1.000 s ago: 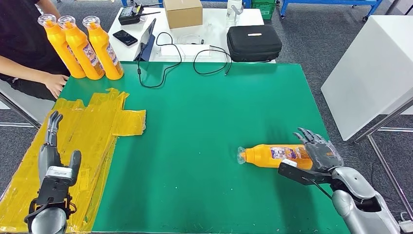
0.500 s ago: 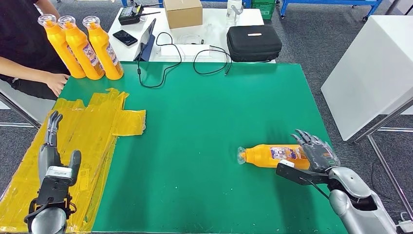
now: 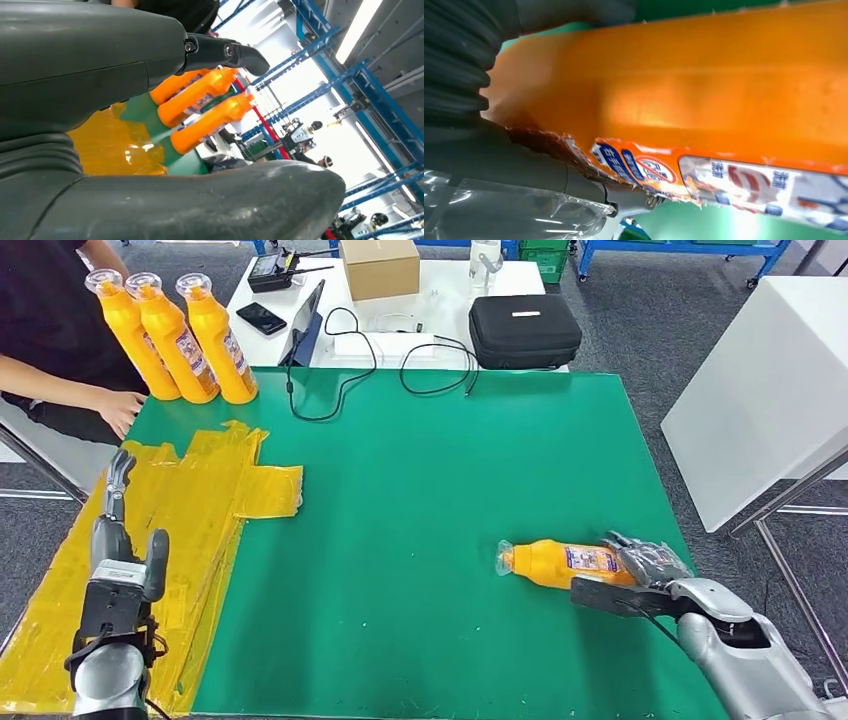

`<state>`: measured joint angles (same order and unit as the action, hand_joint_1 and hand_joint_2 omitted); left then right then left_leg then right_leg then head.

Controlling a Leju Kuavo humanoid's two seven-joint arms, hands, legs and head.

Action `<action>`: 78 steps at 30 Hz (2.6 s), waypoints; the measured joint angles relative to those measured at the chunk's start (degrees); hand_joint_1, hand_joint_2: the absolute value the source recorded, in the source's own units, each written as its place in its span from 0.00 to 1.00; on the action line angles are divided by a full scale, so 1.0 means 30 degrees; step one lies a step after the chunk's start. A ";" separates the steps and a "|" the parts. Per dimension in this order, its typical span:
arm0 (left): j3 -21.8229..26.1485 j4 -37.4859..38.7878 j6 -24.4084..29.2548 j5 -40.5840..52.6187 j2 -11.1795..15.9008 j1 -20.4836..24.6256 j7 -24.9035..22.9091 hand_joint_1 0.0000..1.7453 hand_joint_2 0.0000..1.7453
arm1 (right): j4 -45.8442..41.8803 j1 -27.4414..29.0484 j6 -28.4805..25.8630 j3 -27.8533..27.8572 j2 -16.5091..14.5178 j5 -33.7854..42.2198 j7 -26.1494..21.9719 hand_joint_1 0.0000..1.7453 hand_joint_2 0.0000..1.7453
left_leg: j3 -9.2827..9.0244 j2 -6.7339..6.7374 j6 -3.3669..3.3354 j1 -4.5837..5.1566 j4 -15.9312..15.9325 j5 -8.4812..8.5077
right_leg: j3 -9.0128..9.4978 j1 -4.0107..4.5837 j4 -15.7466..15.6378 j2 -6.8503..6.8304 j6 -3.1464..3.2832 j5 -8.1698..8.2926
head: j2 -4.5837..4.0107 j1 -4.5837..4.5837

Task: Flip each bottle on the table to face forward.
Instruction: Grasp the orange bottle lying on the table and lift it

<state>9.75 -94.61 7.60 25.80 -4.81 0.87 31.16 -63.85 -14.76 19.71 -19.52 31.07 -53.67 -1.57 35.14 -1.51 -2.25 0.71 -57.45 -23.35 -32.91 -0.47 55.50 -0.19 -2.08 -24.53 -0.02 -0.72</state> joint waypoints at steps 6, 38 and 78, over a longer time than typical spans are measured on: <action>0.0000 0.0655 0.0022 -0.0222 0.0115 0.0459 0.0053 0.00 0.00 | 0.0798 -0.0380 0.0069 -0.0555 0.0795 0.0223 0.0011 1.00 1.00 | -0.0096 0.0005 -0.0011 0.0001 0.0007 -0.0028 | 0.0077 -0.0002 -0.0036 -0.0001 -0.0032 -0.0018 | 0.0000 0.0005; -0.4082 -0.1174 -0.6160 -0.8998 -0.0854 0.0994 -0.2224 0.00 1.00 | -0.3754 -0.6877 -0.4414 -0.2167 -1.1646 1.0199 -0.2009 1.00 1.00 | 0.0379 0.0117 0.0143 -0.0106 0.0015 0.0314 | -0.0267 0.0095 0.0074 0.0134 0.0049 0.0307 | 0.0000 0.0038; -0.3670 -0.2288 -0.8180 -1.3848 -0.2126 -0.0338 -0.2202 1.00 1.00 | 0.2183 -0.5898 -0.8237 -1.2271 -1.7112 1.1080 -0.0916 1.00 1.00 | 0.0447 0.0126 0.0161 -0.0129 0.0024 0.0303 | -0.0351 0.0116 0.0076 0.0137 0.0085 0.0282 | 0.0000 0.0033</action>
<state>-1.26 -101.47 -16.94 -15.75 -11.19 -0.14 24.56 -57.30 -32.46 -5.00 -56.33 -20.27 -20.43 -4.32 36.48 -1.13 -1.76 0.32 -57.37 -22.44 -33.96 -0.12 55.73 0.22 -1.83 -23.68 -0.02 -0.62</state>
